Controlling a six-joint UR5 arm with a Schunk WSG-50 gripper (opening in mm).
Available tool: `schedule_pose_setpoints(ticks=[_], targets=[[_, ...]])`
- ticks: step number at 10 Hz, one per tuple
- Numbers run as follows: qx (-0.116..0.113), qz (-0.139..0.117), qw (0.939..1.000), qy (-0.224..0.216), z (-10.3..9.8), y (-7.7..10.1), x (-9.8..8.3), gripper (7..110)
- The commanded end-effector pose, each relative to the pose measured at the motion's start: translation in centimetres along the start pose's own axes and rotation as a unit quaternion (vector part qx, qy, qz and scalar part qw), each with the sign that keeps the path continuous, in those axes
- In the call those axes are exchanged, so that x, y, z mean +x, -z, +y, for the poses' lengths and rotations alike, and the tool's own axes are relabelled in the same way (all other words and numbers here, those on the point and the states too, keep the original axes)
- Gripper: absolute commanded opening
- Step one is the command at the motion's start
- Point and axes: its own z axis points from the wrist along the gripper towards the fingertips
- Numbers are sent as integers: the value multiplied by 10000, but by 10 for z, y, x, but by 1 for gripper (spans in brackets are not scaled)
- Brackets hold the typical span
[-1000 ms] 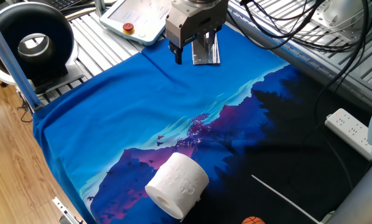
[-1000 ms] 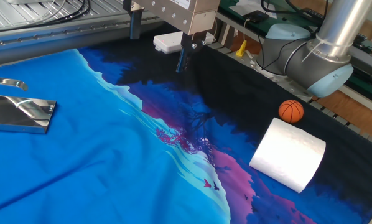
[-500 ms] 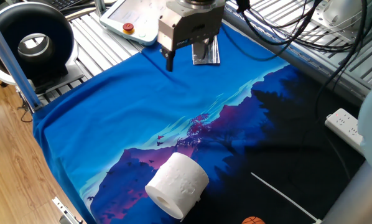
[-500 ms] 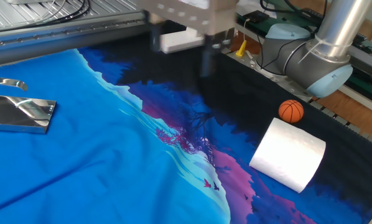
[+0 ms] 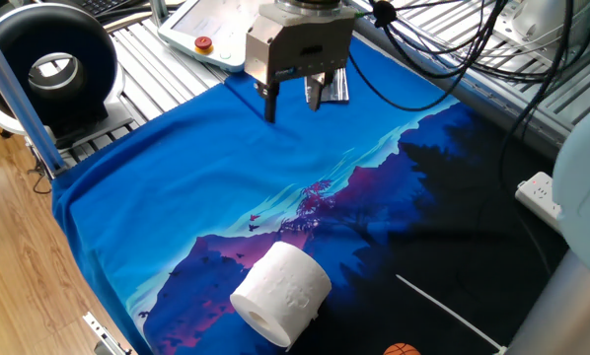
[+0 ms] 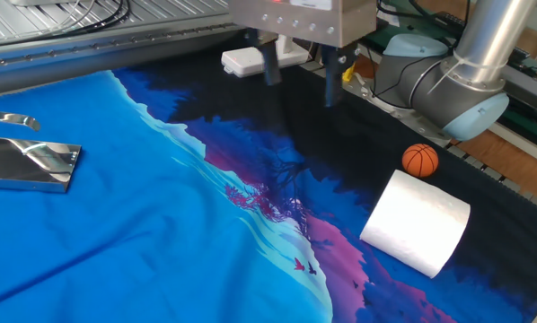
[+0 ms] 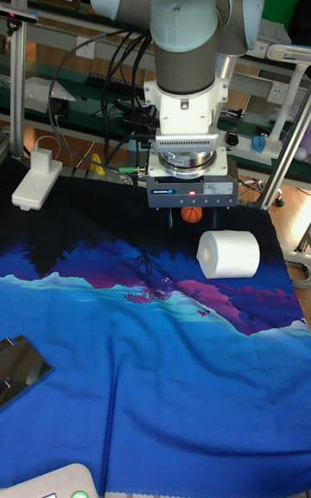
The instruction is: Put the toilet paper on its holder
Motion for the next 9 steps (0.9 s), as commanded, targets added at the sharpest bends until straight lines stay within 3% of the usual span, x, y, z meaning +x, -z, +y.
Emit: schedule_pose_setpoints(ticks=[1,4,5,7,9], targets=[[314,290,9985,353,-6,-3,18,7],[1036,331,9910,780,-36,-6,17,7],[1275,183,9878,870,-47,-4,8,7],[1188,-16,9889,891,-42,-5,-1,7],[1312,-376,9870,848,-46,-3,-19,7]])
